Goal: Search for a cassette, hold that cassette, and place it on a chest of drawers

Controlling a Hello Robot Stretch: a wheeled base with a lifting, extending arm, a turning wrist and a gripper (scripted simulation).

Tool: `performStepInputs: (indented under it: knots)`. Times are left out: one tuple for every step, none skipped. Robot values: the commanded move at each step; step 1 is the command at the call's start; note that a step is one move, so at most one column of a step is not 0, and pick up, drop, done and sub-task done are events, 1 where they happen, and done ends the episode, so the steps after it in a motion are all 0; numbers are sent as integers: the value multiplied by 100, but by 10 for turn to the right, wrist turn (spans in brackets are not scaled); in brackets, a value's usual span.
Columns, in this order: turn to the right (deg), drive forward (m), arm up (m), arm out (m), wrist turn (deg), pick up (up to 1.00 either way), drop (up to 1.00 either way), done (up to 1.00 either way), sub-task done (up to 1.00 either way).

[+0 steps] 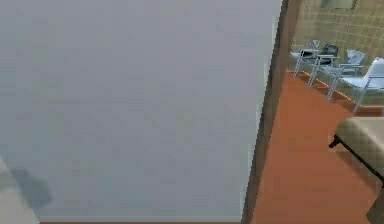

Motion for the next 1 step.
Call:
performStepInputs:
  knots:
    - [450, 0, 0, 0, 0, 0, 0, 0, 0]
